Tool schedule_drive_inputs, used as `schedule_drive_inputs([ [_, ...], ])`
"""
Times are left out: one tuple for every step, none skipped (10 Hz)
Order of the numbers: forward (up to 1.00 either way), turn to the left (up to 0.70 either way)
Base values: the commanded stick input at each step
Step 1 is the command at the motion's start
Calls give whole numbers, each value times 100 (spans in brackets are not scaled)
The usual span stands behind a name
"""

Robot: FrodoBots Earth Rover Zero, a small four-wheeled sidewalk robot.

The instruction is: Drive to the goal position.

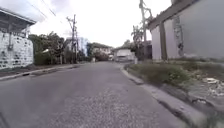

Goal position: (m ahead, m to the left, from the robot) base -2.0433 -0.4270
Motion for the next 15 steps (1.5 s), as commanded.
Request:
schedule_drive_inputs([
  [-17,7],
  [-17,7],
  [-17,7],
  [-17,7],
  [-17,7],
  [-17,7],
  [-17,7],
  [-17,7],
  [-17,7],
  [-17,7],
  [-17,7],
  [-17,7],
  [-17,7],
  [-17,7],
  [-17,7],
])
